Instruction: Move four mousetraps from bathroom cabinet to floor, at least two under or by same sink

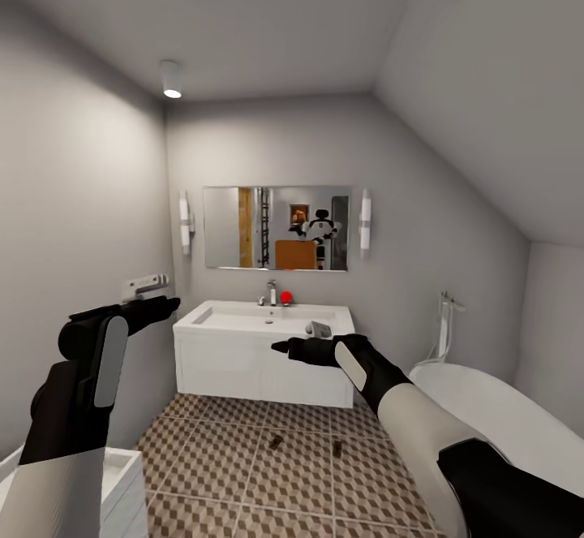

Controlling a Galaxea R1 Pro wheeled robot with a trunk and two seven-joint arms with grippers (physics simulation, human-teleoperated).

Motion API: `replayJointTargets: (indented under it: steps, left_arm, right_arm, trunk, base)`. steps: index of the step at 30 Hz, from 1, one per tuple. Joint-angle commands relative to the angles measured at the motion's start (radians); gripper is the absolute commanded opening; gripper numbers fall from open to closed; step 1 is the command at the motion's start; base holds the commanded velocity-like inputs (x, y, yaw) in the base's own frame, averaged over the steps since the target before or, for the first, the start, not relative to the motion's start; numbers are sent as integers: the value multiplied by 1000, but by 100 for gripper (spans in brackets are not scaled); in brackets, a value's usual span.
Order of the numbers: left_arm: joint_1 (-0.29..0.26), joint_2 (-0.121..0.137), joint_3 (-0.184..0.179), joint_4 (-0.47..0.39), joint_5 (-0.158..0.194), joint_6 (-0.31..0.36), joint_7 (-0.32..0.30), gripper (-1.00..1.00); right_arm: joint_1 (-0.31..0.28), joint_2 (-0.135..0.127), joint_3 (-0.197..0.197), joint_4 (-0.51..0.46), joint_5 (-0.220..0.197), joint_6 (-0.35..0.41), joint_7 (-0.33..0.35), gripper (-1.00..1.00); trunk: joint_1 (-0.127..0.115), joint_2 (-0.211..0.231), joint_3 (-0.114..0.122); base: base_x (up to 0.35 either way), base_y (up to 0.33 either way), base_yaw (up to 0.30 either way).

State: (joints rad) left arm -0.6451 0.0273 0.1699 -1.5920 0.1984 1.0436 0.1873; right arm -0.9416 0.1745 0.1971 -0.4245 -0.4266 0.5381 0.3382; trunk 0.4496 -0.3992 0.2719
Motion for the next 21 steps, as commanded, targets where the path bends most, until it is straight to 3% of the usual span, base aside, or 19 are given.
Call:
replayJointTargets:
  steps: [1, 14, 21]
  left_arm:
    - [0, 0, 0, -1, 10, 4, 9, 100]
    - [0, -1, -1, 0, 10, 4, 9, 100]
    - [0, -2, -1, 0, 9, 4, 9, 100]
  right_arm:
    - [0, 0, 1, 0, -1, 3, 1, 100]
    - [1, 0, 1, 0, 0, 2, 2, 100]
    - [1, 0, 1, 0, 0, 2, 2, 100]
  trunk:
    - [0, -1, -1]
    - [0, -1, 0]
    - [0, -1, 0]
  base:
    - [-8, -1, 285]
    - [-4, 0, 273]
    - [-1, 0, 107]
